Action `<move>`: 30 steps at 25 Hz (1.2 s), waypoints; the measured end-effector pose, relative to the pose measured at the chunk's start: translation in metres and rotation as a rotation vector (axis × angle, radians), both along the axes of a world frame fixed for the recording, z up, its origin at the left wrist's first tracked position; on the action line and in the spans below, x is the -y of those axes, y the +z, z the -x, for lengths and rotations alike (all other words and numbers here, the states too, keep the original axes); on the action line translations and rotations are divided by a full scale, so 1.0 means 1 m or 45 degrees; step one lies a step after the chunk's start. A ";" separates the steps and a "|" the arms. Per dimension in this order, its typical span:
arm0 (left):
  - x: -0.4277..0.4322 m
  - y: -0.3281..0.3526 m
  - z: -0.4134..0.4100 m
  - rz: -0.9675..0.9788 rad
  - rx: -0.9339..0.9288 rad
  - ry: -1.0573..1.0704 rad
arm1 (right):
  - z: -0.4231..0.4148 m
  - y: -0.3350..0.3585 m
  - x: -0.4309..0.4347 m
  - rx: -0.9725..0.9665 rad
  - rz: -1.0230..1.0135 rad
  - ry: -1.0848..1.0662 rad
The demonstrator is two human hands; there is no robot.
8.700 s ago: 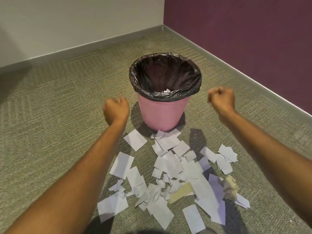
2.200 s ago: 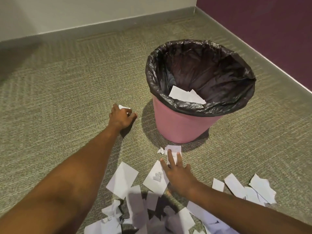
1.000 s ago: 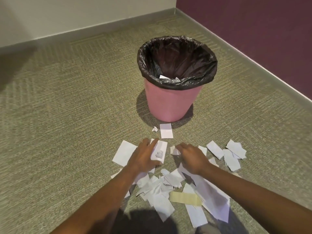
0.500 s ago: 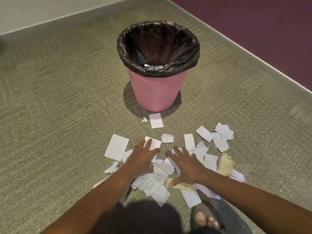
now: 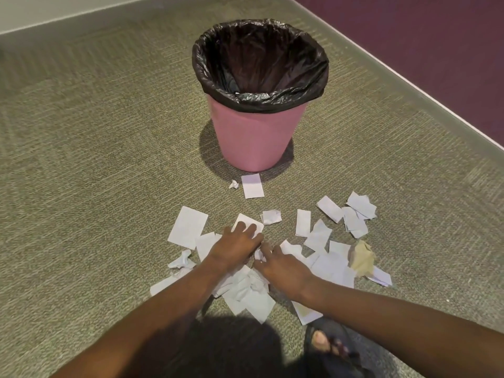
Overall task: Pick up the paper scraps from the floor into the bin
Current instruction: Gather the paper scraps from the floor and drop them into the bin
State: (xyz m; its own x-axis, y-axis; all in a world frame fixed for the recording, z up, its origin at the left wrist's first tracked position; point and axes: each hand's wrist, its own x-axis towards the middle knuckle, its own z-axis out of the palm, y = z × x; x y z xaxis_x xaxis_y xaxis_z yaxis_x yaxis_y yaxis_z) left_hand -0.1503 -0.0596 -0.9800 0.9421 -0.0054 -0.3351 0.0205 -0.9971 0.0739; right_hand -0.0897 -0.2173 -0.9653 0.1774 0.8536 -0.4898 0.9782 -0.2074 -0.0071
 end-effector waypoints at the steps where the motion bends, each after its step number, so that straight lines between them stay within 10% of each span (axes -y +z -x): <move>1: 0.002 0.000 -0.001 0.002 0.002 0.007 | -0.002 0.004 -0.001 -0.008 0.010 0.017; 10: -0.010 0.011 -0.005 0.082 0.055 0.097 | -0.044 0.022 0.004 -0.305 -0.233 -0.352; 25: -0.078 0.237 -0.060 1.420 0.854 0.834 | -0.163 0.281 -0.051 -0.630 -1.432 -1.193; 30: -0.124 0.274 -0.138 1.408 0.958 1.019 | -0.226 0.290 -0.117 -0.648 -1.566 -1.346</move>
State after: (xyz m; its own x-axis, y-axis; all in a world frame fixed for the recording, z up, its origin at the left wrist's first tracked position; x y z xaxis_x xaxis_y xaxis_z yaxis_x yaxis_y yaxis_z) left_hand -0.0118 0.0641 -0.7058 0.7634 0.6453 0.0294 0.1231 -0.1900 0.9740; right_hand 0.1360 -0.1004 -0.6750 0.9207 0.3646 0.1394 0.2748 -0.3517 -0.8949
